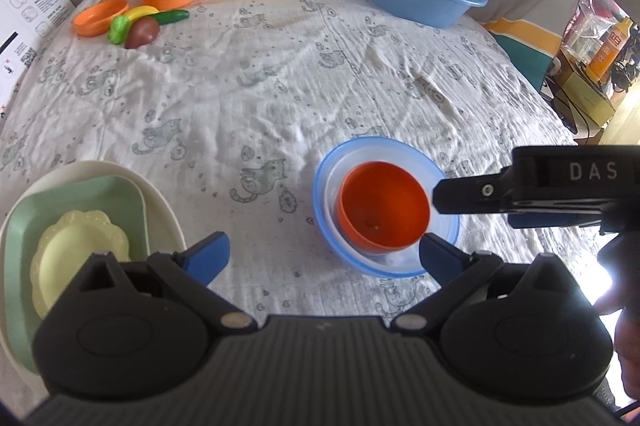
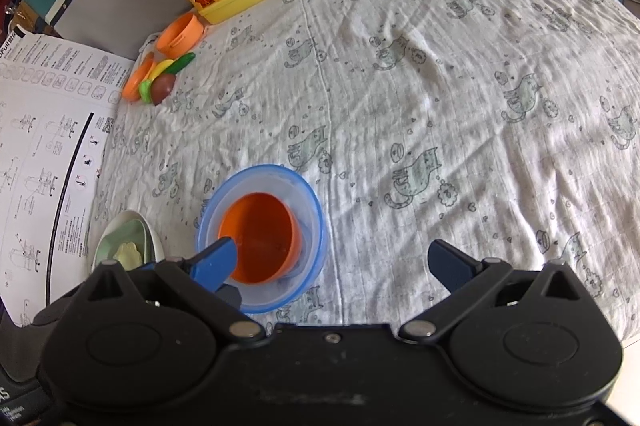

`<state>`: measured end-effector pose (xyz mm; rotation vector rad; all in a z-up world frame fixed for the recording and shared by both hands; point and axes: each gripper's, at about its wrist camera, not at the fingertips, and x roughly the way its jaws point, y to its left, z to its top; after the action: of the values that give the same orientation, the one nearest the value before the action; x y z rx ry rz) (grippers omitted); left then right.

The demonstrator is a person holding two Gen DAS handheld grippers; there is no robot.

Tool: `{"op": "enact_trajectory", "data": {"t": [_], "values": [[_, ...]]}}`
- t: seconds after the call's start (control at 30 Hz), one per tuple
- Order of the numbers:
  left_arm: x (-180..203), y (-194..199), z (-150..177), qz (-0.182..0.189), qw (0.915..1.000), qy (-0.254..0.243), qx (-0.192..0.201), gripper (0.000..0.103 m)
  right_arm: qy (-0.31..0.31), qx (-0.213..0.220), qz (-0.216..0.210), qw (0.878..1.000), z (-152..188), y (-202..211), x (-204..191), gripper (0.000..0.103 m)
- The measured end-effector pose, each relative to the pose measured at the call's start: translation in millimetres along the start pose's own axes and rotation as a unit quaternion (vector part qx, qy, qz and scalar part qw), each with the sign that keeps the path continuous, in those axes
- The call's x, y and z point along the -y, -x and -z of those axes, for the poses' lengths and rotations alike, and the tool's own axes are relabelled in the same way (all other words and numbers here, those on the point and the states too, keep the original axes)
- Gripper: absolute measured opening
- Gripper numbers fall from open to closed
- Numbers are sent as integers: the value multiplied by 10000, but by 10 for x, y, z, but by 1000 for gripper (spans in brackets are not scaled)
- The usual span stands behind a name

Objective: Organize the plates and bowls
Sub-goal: 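Move both grippers to the rim of the blue bowl, then close the left gripper on the blue bowl rim while the right gripper grips it, then carry the nested bowls over the plate stack and lower them onto it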

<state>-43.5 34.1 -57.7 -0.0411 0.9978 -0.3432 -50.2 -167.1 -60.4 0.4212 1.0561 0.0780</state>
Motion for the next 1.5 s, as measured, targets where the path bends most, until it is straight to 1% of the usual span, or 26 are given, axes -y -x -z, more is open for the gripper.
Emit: {"op": "enact_trajectory", "data": {"t": [0.1,0.17,0.27,0.33,0.4,0.5,0.67,0.7,0.77,0.8,0.87,0.9,1.1,1.17,1.27,1.5], "values": [[15,-32,-7,51,10000,-12,-2,101,-28,-49,-52,10000,-5,-29,-16,103],[11,-59,-20,98,9999,1,-24,95,14,-65,-78,9999,-21,-39,-33,101],[0,-91,-41,196,9998,51,-34,88,67,-63,-39,10000,-42,-52,-54,98],[0,-108,-50,259,9996,62,-37,85,33,-114,-54,9999,-57,-76,-36,88],[-4,-128,-55,320,9994,81,-53,81,-19,-201,-98,9997,-69,-109,-13,84],[-3,-169,-67,422,9990,116,-106,73,-69,-250,-234,9994,-72,-134,-9,78],[19,-213,-84,539,9984,96,-135,65,10,-263,-238,9994,-87,-187,-50,72],[20,-224,-85,563,9983,96,-150,64,17,-265,-235,9994,-88,-201,-58,69],[26,-250,-87,596,9980,97,-186,58,60,-268,-249,9993,-96,-223,-80,61],[28,-263,-89,617,9978,101,-207,56,91,-267,-265,9993,-99,-237,-92,55],[39,-273,-88,594,9980,88,-211,54,171,-248,-286,9991,-99,-251,-123,50],[44,-276,-87,591,9980,72,-212,54,216,-233,-287,9991,-99,-258,-140,46],[71,-278,-89,519,9984,8,-222,54,420,-164,-124,9989,-99,-287,-206,41],[83,-283,-93,464,9986,7,-236,50,494,-149,-47,9987,-101,-288,-230,40],[72,-277,-107,452,9986,80,-272,49,575,-158,49,9982,-120,-285,-261,39],[6,-208,-154,431,9985,235,-241,49,673,-127,82,9976,-161,-258,-376,39]]}}
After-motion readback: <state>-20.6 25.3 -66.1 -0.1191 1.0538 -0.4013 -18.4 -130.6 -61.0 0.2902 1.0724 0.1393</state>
